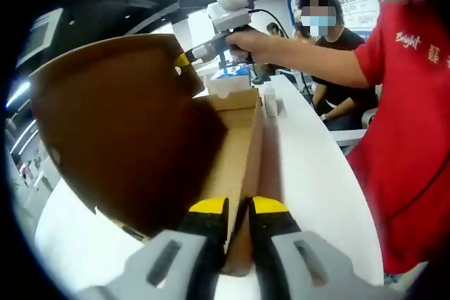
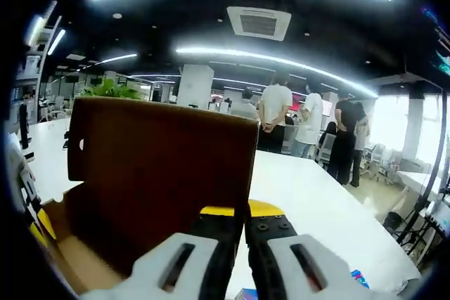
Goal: Operate the shoe box by opening the lid, removing the specified soft item, and placing it in the target area until the item is outside and the box remains undamaged.
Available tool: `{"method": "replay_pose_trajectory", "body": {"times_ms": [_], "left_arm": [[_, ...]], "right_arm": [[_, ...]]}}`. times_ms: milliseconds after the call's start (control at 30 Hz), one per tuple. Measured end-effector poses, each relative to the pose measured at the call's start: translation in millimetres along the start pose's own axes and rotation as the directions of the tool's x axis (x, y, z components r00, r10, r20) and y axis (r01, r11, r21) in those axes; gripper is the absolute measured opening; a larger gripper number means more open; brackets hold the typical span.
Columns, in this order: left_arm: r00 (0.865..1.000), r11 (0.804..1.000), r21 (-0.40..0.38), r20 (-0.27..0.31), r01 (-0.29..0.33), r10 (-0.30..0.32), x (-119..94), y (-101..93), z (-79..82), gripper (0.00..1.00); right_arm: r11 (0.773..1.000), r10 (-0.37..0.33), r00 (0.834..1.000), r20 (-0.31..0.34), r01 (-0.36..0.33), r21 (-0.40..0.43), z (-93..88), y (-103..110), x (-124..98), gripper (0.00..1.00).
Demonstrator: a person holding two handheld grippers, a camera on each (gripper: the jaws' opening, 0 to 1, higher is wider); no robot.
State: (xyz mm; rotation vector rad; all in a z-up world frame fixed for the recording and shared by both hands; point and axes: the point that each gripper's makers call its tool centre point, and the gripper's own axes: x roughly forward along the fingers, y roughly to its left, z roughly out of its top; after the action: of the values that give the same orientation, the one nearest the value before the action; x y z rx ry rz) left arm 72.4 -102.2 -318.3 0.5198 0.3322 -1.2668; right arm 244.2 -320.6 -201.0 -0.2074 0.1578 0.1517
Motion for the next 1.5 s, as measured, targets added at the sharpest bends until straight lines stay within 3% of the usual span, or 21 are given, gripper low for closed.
{"method": "replay_pose_trajectory", "body": {"times_ms": [567, 767, 1500], "left_arm": [[0.999, 0.998, -0.024, 0.010, -0.052, 0.052, 0.0, 6.3, -0.1, 0.16], [0.995, 0.995, -0.024, 0.010, -0.096, 0.097, -3.2, 14.2, -2.8, 0.16], [0.992, 0.992, -0.032, 0.037, -0.123, 0.124, -1.2, 17.3, -2.8, 0.21]], "right_arm": [[1.000, -0.010, 1.000, 0.029, 0.010, 0.008, -3.7, -0.7, -18.3, 0.00], [0.999, 0.039, 0.998, 0.039, -0.039, 0.018, -5.3, 8.2, -18.3, 0.00], [1.000, 0.004, 0.999, 0.052, -0.004, -0.009, -11.0, 6.1, -26.0, 0.00]]}}
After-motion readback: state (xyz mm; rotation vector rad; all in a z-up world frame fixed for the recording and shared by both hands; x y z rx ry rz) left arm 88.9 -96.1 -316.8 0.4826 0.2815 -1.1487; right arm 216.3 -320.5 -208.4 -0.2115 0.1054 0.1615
